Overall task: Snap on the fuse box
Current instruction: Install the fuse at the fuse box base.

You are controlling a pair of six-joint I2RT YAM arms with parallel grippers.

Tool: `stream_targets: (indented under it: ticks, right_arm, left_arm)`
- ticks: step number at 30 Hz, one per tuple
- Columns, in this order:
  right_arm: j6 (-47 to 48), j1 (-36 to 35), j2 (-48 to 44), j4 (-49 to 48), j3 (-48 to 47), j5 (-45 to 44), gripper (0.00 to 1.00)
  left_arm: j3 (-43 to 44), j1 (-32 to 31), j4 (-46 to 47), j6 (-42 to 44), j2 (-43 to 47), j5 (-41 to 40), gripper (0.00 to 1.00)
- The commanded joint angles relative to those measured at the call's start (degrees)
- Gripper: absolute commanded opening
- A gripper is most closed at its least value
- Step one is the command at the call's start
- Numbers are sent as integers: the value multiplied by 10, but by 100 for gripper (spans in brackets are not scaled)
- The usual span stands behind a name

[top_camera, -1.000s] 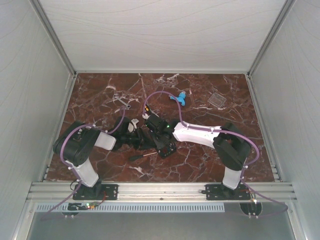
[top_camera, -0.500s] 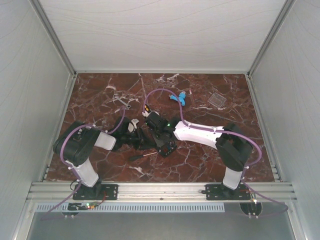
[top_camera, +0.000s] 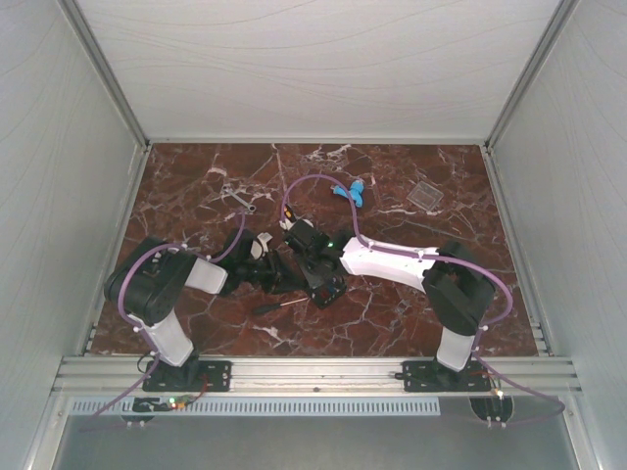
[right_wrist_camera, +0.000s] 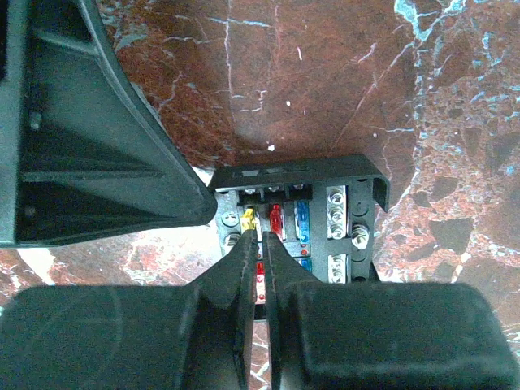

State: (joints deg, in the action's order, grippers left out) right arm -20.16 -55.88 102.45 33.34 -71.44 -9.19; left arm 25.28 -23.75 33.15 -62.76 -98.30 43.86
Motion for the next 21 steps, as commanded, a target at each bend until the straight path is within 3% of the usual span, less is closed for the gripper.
stream_targets:
  ticks: [1, 7, 21]
  right_arm:
    - [13, -4, -12, 10, -16, -5, 5]
    - [25, -3, -7, 24, -43, 8, 12]
    - [19, -4, 37, 48, -62, 9, 12]
  left_arm:
    - [6, -2, 14, 4, 3, 3, 16]
    - [6, -2, 14, 4, 3, 3, 16]
    - [8, -2, 14, 5, 1, 3, 16]
